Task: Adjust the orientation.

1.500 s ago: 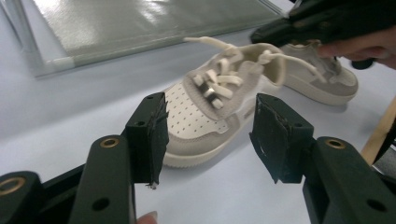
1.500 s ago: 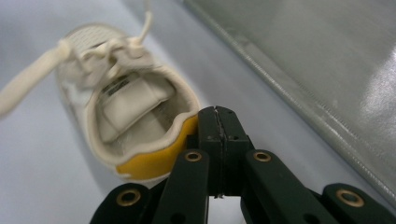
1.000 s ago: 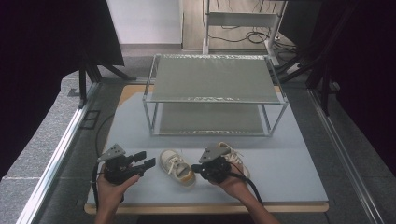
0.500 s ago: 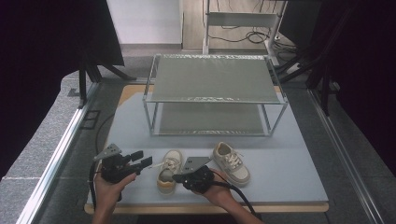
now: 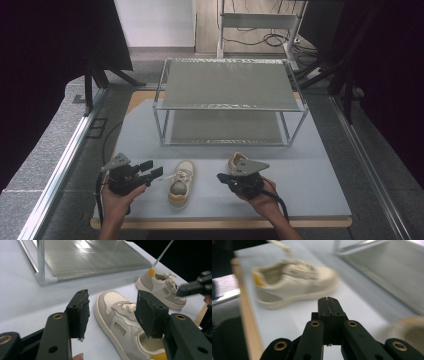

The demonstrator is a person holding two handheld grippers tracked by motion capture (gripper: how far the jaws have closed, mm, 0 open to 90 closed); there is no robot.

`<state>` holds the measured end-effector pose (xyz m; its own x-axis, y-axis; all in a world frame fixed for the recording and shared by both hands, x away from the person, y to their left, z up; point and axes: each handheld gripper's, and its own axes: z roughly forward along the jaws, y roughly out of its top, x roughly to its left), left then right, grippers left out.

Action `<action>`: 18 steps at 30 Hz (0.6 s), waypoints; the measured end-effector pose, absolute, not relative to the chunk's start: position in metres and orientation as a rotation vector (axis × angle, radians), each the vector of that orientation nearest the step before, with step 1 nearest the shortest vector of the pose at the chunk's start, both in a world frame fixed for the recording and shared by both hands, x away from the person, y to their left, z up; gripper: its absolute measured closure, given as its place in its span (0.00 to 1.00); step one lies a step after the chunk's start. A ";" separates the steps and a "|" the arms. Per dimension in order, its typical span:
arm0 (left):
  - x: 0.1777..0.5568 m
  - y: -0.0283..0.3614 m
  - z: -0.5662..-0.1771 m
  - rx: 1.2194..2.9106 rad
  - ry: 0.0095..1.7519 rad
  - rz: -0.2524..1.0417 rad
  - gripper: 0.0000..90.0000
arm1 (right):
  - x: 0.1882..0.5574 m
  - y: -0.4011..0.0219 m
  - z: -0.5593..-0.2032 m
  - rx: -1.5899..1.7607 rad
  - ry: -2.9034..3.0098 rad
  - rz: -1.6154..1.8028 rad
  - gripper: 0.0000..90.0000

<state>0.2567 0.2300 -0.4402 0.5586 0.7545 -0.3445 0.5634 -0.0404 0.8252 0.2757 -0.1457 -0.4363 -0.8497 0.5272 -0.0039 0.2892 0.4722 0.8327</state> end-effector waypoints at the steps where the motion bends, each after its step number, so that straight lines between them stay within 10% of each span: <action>1: 0.257 0.229 -0.440 1.717 1.104 0.221 0.49 | 0.276 -0.151 -0.436 0.720 2.449 1.315 1.00; 18: 0.265 0.215 -0.441 1.765 1.078 0.197 0.49 | 0.247 -0.205 -0.476 0.873 2.456 1.175 1.00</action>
